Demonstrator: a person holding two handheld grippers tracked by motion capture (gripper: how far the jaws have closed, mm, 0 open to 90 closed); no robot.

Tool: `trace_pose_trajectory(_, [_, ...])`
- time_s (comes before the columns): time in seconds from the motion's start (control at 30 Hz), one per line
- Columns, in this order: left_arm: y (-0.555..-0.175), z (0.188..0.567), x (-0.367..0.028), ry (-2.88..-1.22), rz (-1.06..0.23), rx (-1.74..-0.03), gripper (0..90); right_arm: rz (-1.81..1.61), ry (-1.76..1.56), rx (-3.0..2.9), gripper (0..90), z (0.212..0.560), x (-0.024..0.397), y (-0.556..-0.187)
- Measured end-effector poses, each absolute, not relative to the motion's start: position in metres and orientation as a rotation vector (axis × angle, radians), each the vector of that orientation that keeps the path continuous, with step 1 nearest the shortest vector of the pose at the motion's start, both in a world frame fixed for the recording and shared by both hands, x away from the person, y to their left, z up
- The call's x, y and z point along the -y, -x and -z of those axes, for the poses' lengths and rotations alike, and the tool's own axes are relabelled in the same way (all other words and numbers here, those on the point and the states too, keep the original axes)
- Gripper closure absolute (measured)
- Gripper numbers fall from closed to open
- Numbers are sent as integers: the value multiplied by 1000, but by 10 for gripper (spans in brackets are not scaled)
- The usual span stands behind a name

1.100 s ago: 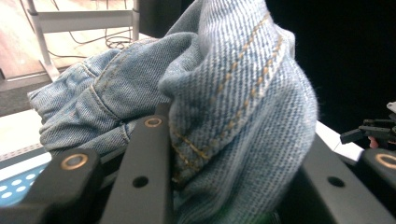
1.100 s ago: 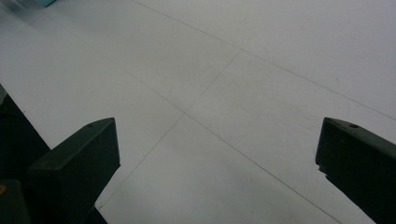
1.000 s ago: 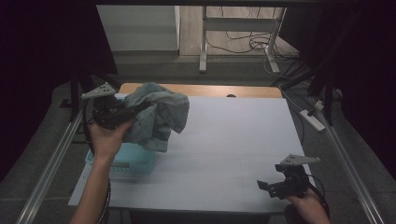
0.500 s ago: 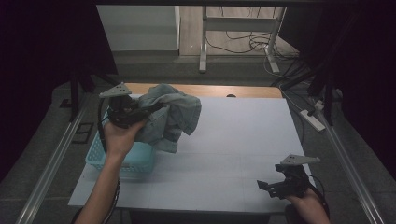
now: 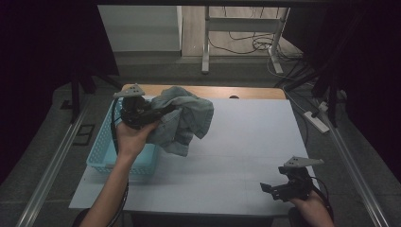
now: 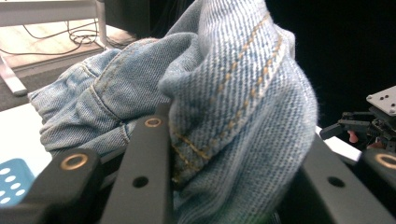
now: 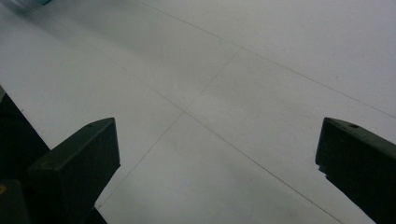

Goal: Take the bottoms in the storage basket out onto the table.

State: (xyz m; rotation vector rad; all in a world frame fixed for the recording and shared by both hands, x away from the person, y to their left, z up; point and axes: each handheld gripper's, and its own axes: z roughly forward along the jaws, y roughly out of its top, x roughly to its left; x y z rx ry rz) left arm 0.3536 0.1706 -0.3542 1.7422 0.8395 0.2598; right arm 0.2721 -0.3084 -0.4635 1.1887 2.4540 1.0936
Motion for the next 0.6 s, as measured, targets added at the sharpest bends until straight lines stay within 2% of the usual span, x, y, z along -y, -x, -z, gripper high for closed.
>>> trace_pose_trajectory(0.6, [-371, 360, -145, -1757, -218, -811, 698, -1099, -1194, -2446, 0, 463, 309, -272])
